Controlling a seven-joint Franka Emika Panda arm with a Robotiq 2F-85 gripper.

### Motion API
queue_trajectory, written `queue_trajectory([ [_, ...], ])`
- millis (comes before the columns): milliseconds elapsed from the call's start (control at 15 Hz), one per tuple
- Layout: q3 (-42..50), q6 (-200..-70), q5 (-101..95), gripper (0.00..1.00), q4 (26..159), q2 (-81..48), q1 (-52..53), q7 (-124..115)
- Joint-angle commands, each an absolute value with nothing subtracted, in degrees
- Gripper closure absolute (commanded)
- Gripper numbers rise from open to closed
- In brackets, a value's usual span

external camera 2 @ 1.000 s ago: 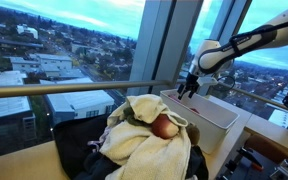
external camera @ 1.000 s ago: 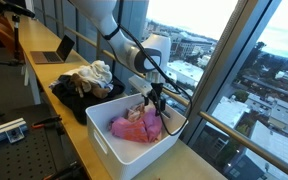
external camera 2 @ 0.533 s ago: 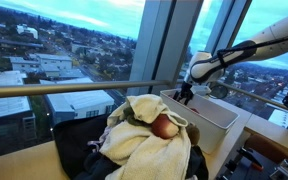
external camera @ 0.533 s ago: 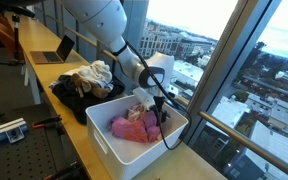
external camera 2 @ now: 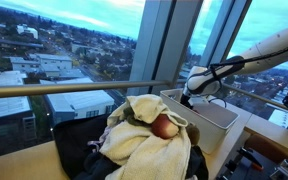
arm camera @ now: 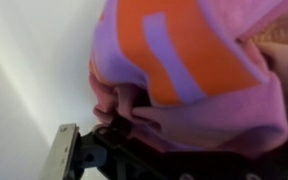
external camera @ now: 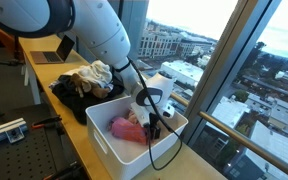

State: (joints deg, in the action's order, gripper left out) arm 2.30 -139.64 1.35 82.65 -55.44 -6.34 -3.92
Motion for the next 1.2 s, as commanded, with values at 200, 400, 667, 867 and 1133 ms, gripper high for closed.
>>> queue_trajectory([
  [200, 1.7, -140.6, 3.0, 0.59, 85.6, -53.6, -6.8, -2.8],
  [400, 1.6, -140.2, 3.3, 0.81, 88.3, -50.5, -7.2, -2.7],
  [667, 1.9, -139.0, 3.4, 1.00, 91.7, -44.6, -7.9, -2.4],
  [867, 1.8, -137.5, 3.7, 0.99, 93.5, -39.0, -8.4, -2.2],
  [1133, 2.2, -134.9, 3.4, 0.99, 94.5, -31.2, -8.1, -2.3],
])
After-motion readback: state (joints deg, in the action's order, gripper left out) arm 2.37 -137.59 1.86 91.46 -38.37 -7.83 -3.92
